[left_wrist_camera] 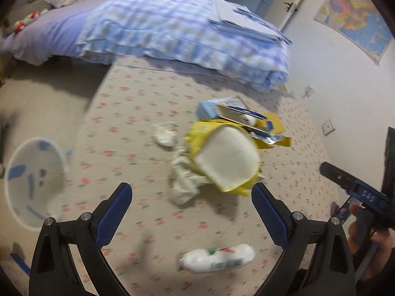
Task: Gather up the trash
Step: 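Grasp the yellow-and-white wrapper with the left gripper and lift it, then grasp the blue almond snack box with the right gripper while the left carries the wrapper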
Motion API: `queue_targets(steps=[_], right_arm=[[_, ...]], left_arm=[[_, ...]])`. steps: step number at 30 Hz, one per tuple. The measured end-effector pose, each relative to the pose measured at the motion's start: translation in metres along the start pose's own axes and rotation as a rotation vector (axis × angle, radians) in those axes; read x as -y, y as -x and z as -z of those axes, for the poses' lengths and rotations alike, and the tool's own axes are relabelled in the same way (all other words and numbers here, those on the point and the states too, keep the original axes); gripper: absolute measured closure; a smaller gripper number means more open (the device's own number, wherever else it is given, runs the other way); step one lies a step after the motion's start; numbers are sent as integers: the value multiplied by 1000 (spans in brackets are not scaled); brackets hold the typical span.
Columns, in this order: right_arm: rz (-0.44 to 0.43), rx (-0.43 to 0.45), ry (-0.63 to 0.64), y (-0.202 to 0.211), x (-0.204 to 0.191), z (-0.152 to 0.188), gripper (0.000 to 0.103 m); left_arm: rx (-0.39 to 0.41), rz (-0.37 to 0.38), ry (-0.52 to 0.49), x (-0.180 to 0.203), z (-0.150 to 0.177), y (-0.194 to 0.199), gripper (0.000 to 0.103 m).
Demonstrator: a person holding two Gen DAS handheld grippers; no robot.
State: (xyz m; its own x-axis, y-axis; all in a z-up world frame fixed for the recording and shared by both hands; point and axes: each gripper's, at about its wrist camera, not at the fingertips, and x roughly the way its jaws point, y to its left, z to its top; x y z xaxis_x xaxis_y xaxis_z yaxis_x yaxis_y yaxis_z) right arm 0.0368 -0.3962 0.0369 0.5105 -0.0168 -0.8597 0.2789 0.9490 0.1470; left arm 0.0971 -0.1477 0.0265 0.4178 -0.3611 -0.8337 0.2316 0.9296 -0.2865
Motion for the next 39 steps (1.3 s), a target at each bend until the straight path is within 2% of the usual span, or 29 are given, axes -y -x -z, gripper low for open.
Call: queue_targets(steps=[5, 10, 12, 14, 15, 17, 19, 21, 26, 29, 32, 38, 39], right_arm=[[-48, -105, -95, -27, 33, -3, 2], [-43, -91, -115, -30, 48, -11, 2], [-42, -90, -136, -32, 55, -15, 2], [-43, -91, -158, -35, 61, -18, 2], [-45, -94, -170, -37, 64, -19, 2], [-55, -100, -195, -43, 69, -23, 2], [-68, -100, -219, -48, 71, -28, 2], [-75, -94, -226, -52, 69, -32, 2], [-142, -64, -224, -62, 51, -49, 7], [-210, -60, -216, -70, 36, -57, 10], [-233, -72, -203, -81, 21, -61, 12], [-255, -120, -184, -103, -10, -61, 12], [-251, -123, -176, -105, -16, -61, 7]], left_arm=[[-35, -17, -48, 34, -4, -32, 11], [-9, -76, -122, 68, -6, -55, 17], [11, -143, -163, 79, -5, -63, 20], [21, -194, -199, 85, -3, -68, 31], [20, -210, -205, 85, -3, -70, 40], [25, -221, -201, 83, -3, -71, 51], [30, -205, -171, 74, -7, -68, 68], [47, -168, -136, 63, -12, -60, 75], [77, -61, -63, 38, -27, -38, 77], [101, -30, -27, 27, -32, -26, 77], [136, 26, 21, 13, -36, -11, 77], [194, 45, 69, -12, -40, 13, 77], [197, 44, 79, -17, -42, 14, 77]])
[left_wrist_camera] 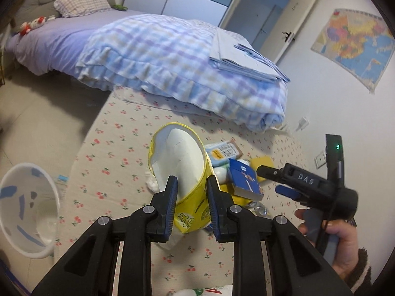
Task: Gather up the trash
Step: 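Grasp the blue almond snack box with the right gripper while the left carries the wrapper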
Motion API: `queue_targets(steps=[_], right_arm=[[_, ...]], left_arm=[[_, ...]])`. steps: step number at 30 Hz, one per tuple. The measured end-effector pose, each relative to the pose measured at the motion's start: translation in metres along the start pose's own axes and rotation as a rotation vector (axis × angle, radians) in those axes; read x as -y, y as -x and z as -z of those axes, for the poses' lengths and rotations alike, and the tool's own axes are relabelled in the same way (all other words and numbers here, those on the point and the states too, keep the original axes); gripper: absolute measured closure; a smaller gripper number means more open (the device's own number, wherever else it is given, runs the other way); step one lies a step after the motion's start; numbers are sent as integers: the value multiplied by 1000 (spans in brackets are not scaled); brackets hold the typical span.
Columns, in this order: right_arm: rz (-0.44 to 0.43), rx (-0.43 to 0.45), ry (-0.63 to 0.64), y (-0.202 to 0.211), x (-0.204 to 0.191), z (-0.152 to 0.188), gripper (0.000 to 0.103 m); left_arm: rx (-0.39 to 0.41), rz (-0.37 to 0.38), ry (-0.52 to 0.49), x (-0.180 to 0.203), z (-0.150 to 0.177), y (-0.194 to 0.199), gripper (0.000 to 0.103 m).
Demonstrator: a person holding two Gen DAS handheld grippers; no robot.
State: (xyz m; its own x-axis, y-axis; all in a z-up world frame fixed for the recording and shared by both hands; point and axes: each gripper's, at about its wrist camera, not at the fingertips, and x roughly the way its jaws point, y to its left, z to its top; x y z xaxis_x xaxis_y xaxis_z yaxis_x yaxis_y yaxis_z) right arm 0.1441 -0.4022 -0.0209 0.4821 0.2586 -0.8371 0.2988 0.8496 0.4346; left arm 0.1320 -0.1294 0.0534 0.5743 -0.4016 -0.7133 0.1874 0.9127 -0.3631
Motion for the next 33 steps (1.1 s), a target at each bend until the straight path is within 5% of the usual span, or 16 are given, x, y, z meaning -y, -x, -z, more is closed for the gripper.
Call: queue_targets(steps=[1, 15, 22, 33], right_arm=[[17, -1, 12, -4, -7, 1, 0], [175, -88, 42, -55, -18, 12, 0], [124, -100, 3, -53, -3, 13, 10], [87, -22, 61, 7, -15, 20, 10]], left_arm=[[3, -1, 7, -4, -1, 2, 77], [3, -53, 36, -42, 1, 11, 77], [5, -73, 25, -52, 5, 20, 77], [41, -123, 24, -85, 10, 49, 77]])
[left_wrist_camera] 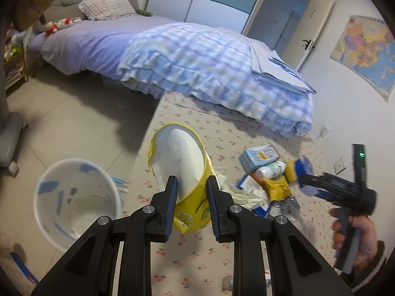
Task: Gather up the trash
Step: 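Grasp the blue almond snack box with the right gripper while the left carries the wrapper, then drop the wrapper and blue box into the white wastebasket with both grippers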
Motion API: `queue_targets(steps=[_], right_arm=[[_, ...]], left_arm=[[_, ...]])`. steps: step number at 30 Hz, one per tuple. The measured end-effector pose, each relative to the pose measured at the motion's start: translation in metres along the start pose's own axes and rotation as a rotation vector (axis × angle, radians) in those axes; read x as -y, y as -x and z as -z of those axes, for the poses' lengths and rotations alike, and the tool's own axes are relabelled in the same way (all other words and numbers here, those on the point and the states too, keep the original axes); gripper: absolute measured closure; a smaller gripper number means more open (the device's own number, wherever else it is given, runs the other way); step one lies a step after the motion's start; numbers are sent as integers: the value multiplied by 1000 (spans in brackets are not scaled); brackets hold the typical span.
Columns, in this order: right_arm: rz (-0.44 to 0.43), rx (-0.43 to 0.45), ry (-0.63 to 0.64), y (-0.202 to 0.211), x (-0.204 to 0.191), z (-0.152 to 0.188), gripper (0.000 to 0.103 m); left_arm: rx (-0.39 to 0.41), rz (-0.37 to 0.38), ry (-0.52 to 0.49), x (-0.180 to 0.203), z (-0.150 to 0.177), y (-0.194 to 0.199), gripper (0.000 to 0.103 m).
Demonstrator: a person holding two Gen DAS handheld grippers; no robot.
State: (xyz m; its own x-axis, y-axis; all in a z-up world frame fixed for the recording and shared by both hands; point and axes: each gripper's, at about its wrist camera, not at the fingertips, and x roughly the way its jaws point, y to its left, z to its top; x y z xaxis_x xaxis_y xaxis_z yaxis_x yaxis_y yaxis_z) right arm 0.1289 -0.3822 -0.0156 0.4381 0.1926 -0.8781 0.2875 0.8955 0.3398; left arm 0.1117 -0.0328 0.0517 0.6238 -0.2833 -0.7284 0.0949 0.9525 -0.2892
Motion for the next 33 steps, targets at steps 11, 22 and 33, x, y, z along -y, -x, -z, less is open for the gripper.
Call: queue_targets(steps=[11, 22, 33], right_arm=[[-66, 32, 98, 39, -38, 27, 10], [-136, -11, 266, 19, -125, 55, 10], [-201, -75, 336, -20, -189, 76, 10]], left_arm=[[15, -96, 38, -60, 3, 22, 77], [34, -219, 61, -139, 5, 35, 77], [56, -182, 98, -182, 1, 21, 74]])
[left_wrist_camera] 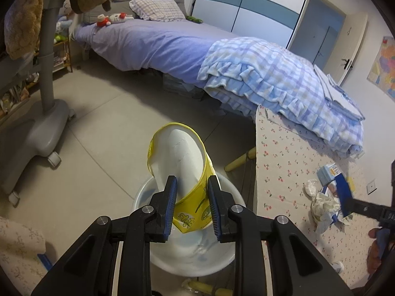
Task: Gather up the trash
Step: 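Drop the wrapper and blue box into the white wastebasket with both grippers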
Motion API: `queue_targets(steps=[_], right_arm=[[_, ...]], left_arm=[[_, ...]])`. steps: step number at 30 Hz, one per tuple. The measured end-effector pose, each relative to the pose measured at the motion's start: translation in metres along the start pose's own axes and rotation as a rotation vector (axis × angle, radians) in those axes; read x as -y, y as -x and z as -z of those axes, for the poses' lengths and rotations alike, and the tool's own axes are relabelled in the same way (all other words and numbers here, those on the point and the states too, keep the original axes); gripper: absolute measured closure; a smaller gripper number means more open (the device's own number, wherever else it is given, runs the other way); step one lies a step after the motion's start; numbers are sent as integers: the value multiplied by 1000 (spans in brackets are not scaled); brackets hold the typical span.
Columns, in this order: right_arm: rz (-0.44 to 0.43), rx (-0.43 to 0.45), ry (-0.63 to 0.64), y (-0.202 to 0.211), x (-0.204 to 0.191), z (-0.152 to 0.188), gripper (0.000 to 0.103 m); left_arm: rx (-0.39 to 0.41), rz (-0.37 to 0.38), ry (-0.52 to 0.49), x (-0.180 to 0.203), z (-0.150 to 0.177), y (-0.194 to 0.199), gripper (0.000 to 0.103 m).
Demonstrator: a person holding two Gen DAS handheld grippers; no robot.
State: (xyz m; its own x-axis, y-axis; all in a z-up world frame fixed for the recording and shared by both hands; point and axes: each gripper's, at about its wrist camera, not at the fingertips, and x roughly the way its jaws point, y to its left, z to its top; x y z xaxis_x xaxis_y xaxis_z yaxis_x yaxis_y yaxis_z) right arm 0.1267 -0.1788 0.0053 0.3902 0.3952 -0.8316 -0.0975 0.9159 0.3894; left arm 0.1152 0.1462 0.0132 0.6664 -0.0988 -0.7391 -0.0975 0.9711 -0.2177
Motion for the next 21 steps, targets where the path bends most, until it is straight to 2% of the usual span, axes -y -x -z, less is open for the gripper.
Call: queue_targets(steps=[2, 3, 4, 6, 12, 15, 21], right_arm=[[-9, -5, 8, -6, -8, 0, 10], [-13, -8, 13, -10, -13, 0, 10], [-16, -13, 22, -16, -19, 0, 10], [-23, -23, 35, -23, -28, 1, 10], [-54, -74, 69, -51, -60, 6, 10], [-74, -107, 82, -66, -77, 10, 9], [-86, -130, 92, -90, -104, 11, 9]], left_arm=[[-18, 0, 12, -4, -2, -4, 69], [-40, -15, 21, -6, -3, -6, 57], [-48, -24, 29, -9, -3, -7, 40], [-51, -62, 61, -19, -5, -4, 26], [-73, -224, 130, -48, -13, 6, 19], [-89, -268, 147, -61, -12, 10, 16], [-117, -269, 206, -83, -9, 14, 16]])
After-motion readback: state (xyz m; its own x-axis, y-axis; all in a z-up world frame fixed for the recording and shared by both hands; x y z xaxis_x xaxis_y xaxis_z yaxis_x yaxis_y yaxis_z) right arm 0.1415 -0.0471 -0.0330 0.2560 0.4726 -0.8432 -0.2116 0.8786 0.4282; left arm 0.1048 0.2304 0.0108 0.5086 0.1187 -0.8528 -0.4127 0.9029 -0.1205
